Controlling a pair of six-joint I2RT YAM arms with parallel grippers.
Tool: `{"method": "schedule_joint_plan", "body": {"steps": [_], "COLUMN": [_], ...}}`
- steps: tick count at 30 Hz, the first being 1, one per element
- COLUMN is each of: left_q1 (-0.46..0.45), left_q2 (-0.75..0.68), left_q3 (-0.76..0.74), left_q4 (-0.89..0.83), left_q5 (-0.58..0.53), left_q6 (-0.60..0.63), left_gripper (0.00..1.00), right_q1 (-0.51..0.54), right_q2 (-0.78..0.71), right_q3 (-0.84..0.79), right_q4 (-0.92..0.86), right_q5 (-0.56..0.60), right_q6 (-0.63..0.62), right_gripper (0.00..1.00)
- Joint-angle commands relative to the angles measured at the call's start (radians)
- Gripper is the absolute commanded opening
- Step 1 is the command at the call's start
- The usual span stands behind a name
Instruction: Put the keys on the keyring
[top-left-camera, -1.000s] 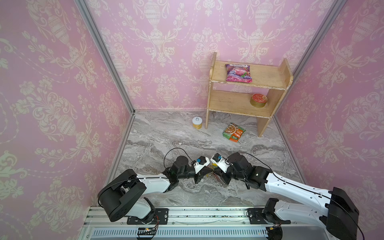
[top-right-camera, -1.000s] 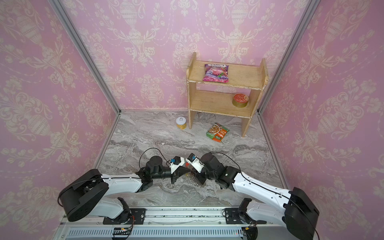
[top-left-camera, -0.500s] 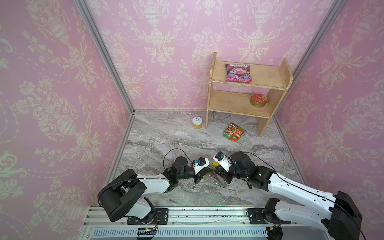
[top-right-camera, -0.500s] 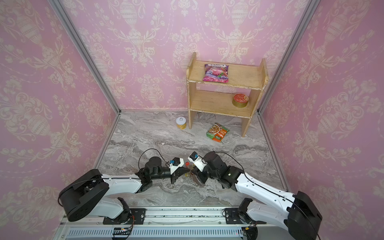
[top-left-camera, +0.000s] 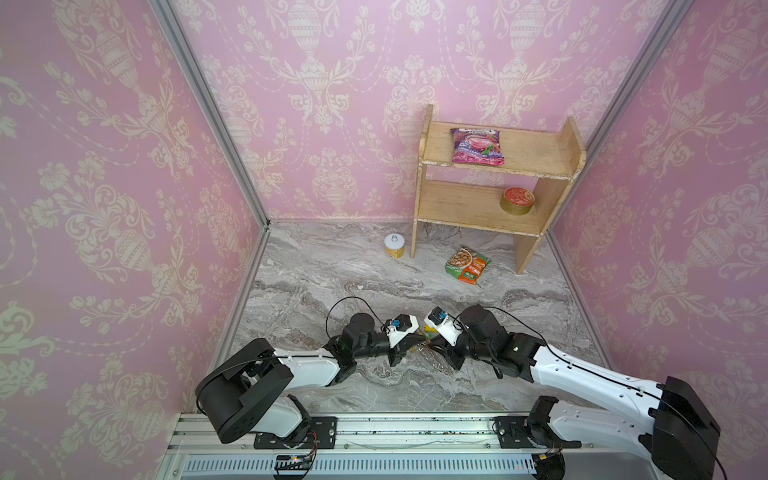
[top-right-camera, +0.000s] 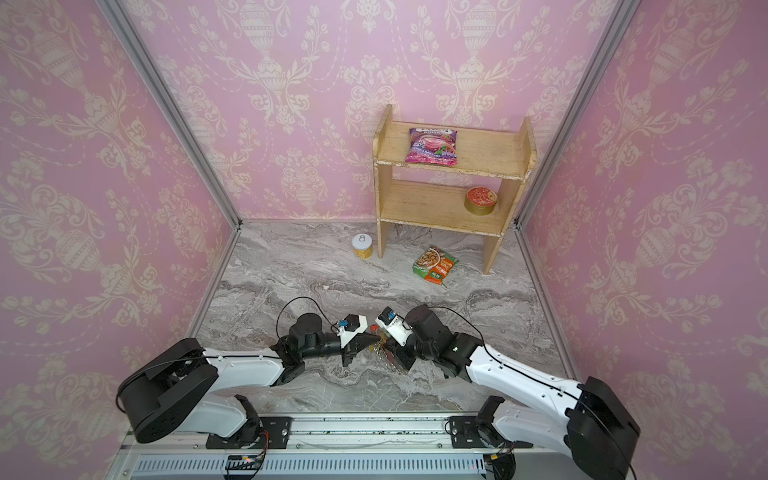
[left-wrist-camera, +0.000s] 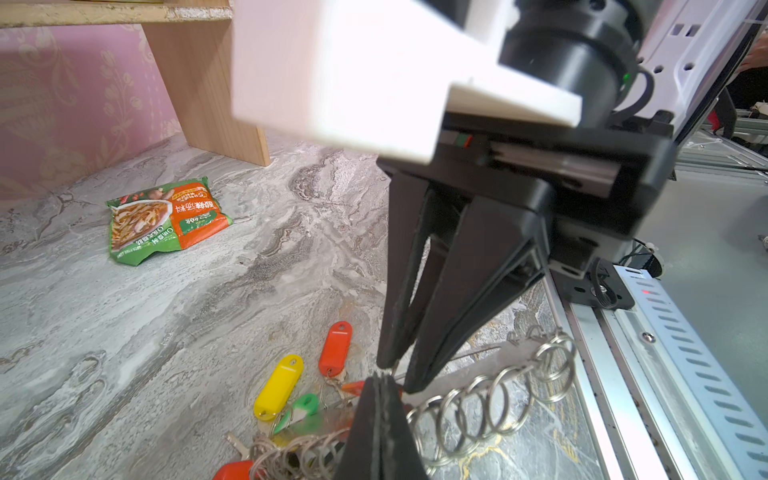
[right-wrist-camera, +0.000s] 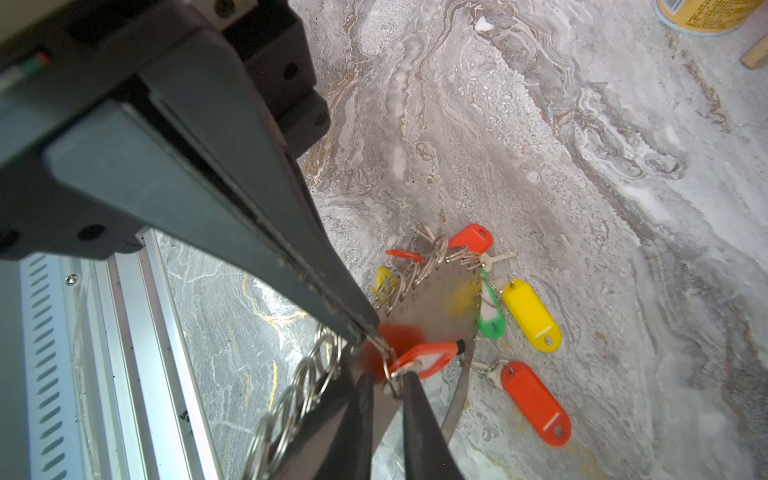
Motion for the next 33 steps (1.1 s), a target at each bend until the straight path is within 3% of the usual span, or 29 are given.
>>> {"method": "schedule_joint_plan", "body": {"steps": [1, 7, 19, 24, 33], "left_q1": [-0.001, 0.001, 0.011, 0.011, 0.009], "left_q2": [0.001, 0.0, 0.077, 0.156, 0.203], "left_q3": [0.019, 0.011, 0.004, 0.007, 0.026], "left_q4": [0.057, 0.061, 0.26, 0.401, 0.486], "left_q5": [-0.012, -0.026, -0.126, -0.124, -0.112], "left_q6": [0.011, 0.009, -0.059, -0.1, -0.15], "left_gripper": [0.0, 0.0, 0.0, 0.0, 0.0], "right_q1": [-0.004, -0.014, -0.01, -0.007, -0.006], "right_q2": [0.013, -0.01, -0.003, 0.027, 0.092], "right_q3": [-0.012, -0.024, -0.054, -0.064, -0.099], "right_q4": [0.034, 0.062, 0.085, 0.123, 0.246], "right_q5": [0.008, 0.0, -0.064, -0.078, -0.071], "right_q6": [-0.011, 0.002, 0.062, 0.094, 0.171], "right_gripper": [0.13, 0.0, 0.0, 0.0, 0.0]}}
